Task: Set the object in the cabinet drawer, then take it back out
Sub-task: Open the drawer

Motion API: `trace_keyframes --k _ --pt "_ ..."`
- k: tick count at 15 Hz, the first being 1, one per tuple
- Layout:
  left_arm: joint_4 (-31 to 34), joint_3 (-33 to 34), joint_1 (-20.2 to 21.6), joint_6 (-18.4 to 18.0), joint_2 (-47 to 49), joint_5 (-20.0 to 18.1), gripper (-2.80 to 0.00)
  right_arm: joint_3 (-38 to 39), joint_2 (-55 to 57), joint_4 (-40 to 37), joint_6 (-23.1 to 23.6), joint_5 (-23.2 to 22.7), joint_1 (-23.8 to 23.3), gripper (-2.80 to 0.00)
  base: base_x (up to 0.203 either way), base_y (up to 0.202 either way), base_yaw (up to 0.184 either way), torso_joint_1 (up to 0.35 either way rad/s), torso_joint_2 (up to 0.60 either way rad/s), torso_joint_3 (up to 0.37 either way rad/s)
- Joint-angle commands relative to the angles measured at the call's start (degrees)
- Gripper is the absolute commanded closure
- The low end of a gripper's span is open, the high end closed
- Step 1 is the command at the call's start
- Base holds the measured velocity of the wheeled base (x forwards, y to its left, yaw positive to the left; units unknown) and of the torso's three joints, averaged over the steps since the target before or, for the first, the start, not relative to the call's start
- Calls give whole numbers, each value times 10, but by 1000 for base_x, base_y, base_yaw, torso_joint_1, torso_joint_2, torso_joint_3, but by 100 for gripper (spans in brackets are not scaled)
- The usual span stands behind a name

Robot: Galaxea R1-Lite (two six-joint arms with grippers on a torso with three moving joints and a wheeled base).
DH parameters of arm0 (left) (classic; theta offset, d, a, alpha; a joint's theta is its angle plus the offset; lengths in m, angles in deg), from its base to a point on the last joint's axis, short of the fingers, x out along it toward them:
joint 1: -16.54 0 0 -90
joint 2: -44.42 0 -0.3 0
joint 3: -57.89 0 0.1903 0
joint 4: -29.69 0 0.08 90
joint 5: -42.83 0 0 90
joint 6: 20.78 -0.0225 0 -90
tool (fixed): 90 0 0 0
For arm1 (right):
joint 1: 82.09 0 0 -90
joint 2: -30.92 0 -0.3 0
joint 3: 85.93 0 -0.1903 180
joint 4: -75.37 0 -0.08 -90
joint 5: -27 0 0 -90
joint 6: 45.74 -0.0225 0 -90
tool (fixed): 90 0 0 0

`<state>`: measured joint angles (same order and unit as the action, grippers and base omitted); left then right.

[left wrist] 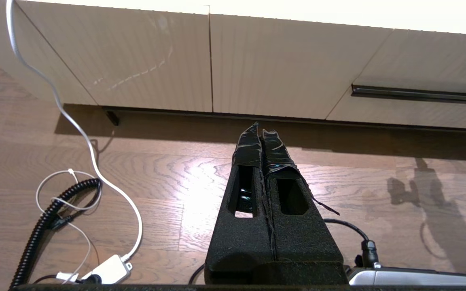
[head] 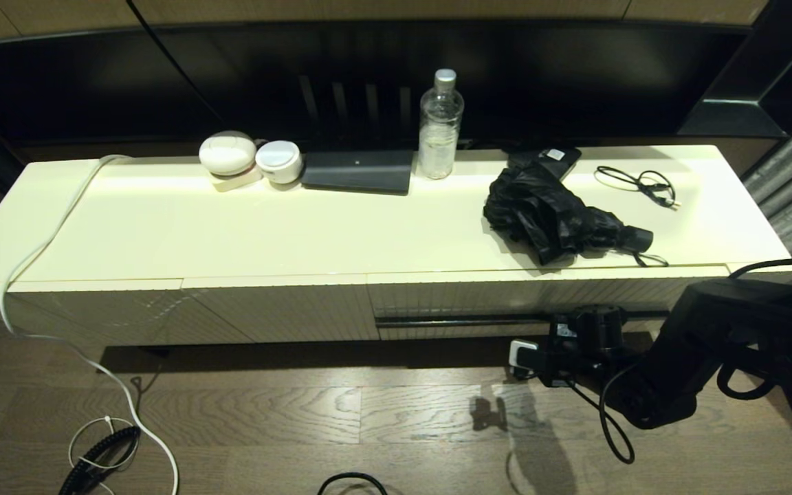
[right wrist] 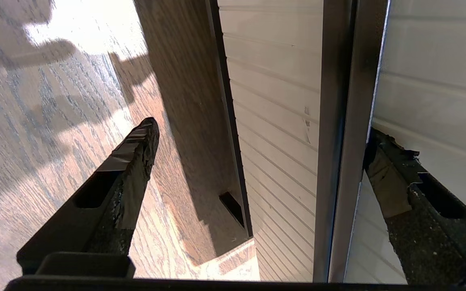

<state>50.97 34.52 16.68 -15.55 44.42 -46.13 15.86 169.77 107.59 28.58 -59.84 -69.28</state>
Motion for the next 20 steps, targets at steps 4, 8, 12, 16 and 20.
trace_keyframes --k 4,8,12,16,20 --pt "0 0 0 0 -1 0 0 7 19 -1 1 0 0 -280 0 0 0 0 0 0" --pt "0 0 0 0 -1 0 0 17 25 -1 -8 1 0 -280 0 0 0 0 0 0" --pt "0 0 0 0 -1 0 0 45 17 -1 -9 -1 0 -280 0 0 0 0 0 0" --pt "0 0 0 0 -1 0 0 72 10 0 -11 -2 1 -280 0 0 0 0 0 0" --pt "0 0 0 0 -1 0 0 115 -8 0 -31 -2 6 -280 0 0 0 0 0 0"
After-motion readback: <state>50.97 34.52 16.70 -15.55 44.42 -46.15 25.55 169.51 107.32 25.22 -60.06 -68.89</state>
